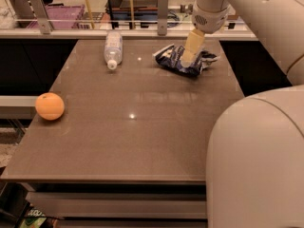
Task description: Move blue chip bag near orange
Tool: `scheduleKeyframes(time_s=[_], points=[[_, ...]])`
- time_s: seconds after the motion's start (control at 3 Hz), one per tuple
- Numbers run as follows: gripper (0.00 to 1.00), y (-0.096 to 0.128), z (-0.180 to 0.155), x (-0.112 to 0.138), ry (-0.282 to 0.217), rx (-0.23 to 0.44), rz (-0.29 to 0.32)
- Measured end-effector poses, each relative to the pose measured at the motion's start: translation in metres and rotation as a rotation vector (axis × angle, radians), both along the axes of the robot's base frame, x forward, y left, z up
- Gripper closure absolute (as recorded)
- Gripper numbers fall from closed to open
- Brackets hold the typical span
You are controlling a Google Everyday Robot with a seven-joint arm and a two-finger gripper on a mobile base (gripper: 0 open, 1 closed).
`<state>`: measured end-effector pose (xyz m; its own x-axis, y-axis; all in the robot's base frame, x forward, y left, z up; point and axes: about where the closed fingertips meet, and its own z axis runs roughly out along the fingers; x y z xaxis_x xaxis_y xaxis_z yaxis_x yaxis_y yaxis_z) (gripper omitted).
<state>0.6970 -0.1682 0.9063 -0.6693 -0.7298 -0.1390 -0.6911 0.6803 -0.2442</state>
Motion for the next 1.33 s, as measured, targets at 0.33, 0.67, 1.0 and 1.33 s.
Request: scheduleKeyframes(time_s=[0.33,0.67,1.0,1.33], points=[[0.0,0.001,-0.015,0.008,0.016,0.009,0.005],[0.0,0.004,-0.028,0.018,0.02,0.035,0.011],[0.0,0.011,-0.036,0.033,-0.003,0.076,0.042],[0.0,0.019,-0.046,0.044,-0.006,0.107,0.073]])
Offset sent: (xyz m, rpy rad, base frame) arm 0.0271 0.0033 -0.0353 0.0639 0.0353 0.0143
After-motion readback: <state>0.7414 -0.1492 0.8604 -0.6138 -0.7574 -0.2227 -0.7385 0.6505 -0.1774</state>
